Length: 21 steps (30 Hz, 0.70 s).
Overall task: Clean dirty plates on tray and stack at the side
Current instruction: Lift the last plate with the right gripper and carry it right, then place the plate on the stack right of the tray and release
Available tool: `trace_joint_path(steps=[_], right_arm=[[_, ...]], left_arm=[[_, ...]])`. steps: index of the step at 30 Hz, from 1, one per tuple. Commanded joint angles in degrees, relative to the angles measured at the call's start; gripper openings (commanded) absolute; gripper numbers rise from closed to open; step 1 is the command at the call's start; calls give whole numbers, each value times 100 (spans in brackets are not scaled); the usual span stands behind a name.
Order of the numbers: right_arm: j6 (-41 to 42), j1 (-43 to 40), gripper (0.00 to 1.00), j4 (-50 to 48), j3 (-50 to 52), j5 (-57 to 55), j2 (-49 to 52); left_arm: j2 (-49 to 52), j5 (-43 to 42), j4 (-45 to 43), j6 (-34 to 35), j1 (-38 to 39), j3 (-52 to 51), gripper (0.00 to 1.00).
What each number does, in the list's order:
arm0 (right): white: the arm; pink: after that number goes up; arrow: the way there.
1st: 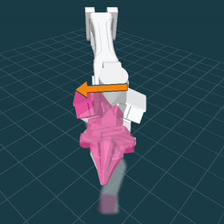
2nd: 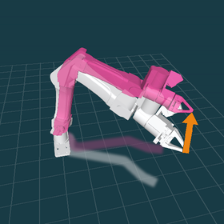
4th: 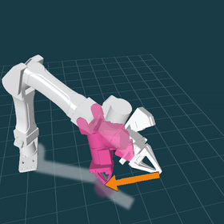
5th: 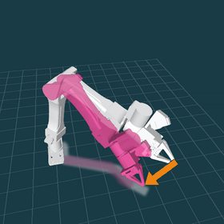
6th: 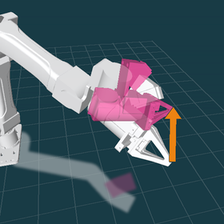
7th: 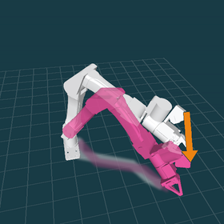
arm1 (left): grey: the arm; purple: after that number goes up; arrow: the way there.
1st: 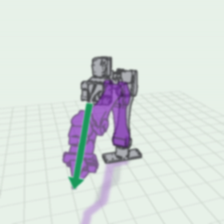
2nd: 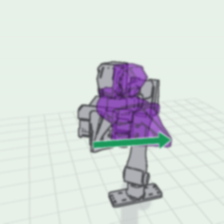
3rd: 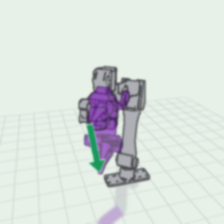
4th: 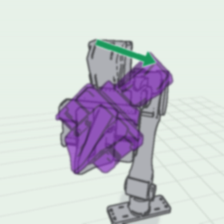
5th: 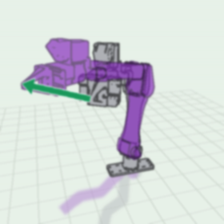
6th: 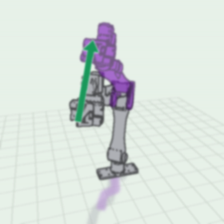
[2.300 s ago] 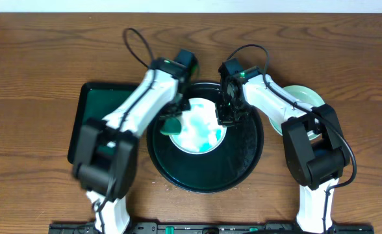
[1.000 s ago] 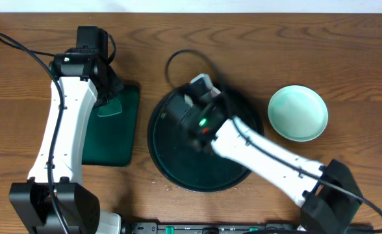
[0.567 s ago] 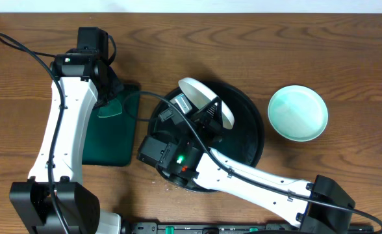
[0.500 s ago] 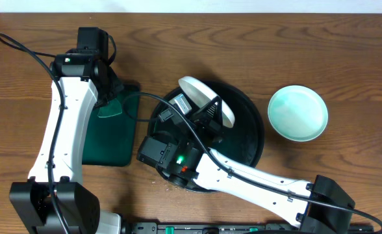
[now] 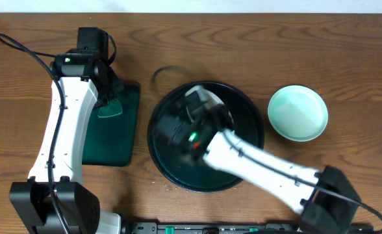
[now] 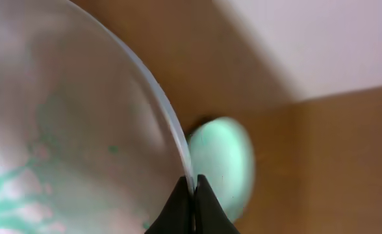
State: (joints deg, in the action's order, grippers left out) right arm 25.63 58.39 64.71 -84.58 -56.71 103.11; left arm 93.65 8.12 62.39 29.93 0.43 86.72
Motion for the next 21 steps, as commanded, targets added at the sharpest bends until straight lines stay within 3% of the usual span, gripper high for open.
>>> trace_joint_path(steps=[1,5,11,15,21], right_arm=[[-450,-824,1,-304,-22,3180,-184],[-931,-1803,1,-680,-96,5405,-435],[-931,-3700,1,-874,-98,7182,-918],[-723,-5237,1,-409,-83,7149,-973],[-726,-6594,1,-87,424,5860,-940]], left_arm=[[35,138,-4,-50,-24,-37,7],[35,138,-2,-52,-26,-37,7],[35,138,33,-52,-26,-37,7],[35,138,26,-52,-26,-37,7],[35,138,39,-55,-24,-37,7]])
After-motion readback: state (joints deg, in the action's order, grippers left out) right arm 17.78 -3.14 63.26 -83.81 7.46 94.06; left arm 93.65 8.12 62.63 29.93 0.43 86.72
